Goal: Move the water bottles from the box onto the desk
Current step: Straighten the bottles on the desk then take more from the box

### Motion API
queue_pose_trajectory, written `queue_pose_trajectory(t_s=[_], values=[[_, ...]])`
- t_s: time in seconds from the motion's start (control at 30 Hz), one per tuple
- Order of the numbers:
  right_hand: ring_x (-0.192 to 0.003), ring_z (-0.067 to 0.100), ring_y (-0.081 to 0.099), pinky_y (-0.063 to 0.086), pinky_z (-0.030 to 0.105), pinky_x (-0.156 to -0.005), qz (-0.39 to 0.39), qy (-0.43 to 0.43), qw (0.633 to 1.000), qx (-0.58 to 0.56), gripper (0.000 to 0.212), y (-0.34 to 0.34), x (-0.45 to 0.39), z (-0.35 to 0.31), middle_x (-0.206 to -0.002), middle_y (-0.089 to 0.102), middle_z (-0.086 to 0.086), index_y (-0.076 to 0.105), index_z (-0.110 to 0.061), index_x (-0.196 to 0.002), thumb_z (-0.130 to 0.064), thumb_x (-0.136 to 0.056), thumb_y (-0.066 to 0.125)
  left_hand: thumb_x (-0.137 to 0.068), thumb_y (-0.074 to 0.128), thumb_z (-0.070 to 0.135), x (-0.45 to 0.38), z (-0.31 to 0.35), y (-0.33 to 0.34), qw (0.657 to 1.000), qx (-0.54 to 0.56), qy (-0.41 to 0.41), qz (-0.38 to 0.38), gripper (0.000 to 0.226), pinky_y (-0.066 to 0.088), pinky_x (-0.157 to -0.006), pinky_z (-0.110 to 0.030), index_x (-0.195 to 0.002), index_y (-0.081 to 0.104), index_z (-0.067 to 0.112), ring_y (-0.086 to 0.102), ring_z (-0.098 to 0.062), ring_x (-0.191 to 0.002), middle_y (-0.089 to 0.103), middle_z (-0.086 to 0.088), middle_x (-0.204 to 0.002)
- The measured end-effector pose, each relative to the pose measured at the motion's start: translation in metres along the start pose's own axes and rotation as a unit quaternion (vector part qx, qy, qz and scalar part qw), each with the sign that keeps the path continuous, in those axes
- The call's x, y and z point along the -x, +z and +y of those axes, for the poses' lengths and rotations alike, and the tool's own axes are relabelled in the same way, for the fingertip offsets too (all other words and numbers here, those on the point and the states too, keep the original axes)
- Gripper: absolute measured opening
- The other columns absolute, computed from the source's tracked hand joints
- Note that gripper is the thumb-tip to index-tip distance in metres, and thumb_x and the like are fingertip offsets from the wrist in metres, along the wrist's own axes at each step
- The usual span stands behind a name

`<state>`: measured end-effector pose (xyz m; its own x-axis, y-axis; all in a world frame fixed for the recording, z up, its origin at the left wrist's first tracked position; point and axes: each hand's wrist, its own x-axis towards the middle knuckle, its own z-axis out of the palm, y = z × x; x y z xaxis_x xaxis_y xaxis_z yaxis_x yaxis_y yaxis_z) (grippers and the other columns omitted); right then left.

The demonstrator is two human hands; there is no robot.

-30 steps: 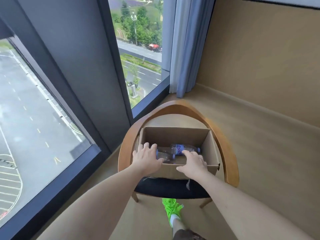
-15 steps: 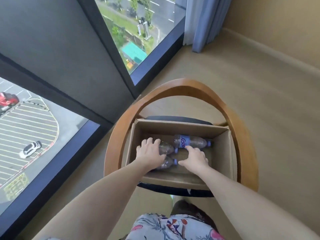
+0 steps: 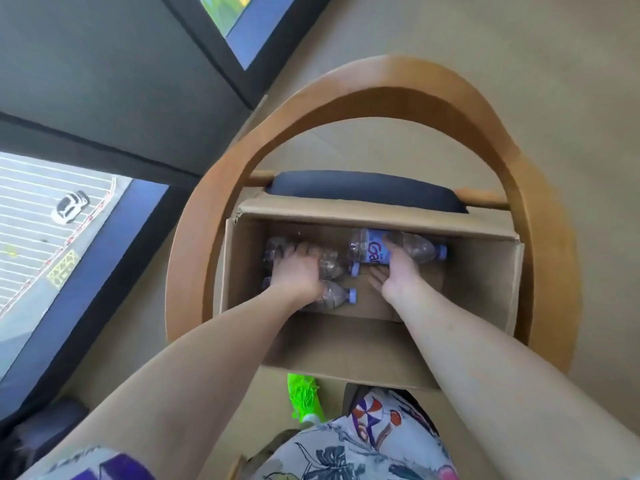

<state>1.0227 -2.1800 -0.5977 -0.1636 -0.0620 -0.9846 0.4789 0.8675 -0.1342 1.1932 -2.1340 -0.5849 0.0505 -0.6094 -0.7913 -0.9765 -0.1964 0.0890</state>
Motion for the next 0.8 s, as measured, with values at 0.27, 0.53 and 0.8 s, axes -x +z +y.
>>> queue_pose_trajectory(t_s=[0.27,0.53,0.8], values=[[-0.092,0.025,0.063,0.050,0.043,-0.104,-0.036,0.013,0.992,-0.117,0.013,0.005,-0.031,0.003,-0.100,0.067,0.011,0.066,-0.015,-0.097,-0.021,-0.088,0.073,-0.088,0.069,0.029,-0.040,0.002,0.002,0.988,-0.137,0.070,-0.009,0.062,0.019,-0.121,-0.055,-0.145,0.046,0.025,0.035,-0.035,-0.136,0.043,-0.009,-0.145],[-0.095,0.026,0.067,0.051,0.044,-0.101,-0.037,0.043,0.993,-0.104,0.025,-0.004,-0.023,0.003,-0.097,0.070,0.009,0.066,-0.011,-0.096,-0.027,-0.081,0.077,-0.080,0.078,0.035,-0.039,-0.003,-0.015,0.983,-0.137,0.105,-0.061,0.060,0.049,-0.094,-0.039,-0.136,0.058,0.032,0.060,-0.031,-0.123,0.065,-0.005,-0.131],[-0.082,0.032,0.075,0.054,0.055,-0.094,-0.112,0.000,0.985,-0.133,0.028,-0.030,0.004,0.016,-0.087,0.076,0.015,0.067,-0.006,-0.104,-0.012,-0.078,0.075,-0.065,0.083,0.030,-0.002,-0.005,-0.023,0.978,-0.100,0.088,-0.164,0.062,0.047,-0.067,-0.029,-0.123,0.062,0.024,0.066,-0.027,-0.090,0.065,-0.003,-0.099]])
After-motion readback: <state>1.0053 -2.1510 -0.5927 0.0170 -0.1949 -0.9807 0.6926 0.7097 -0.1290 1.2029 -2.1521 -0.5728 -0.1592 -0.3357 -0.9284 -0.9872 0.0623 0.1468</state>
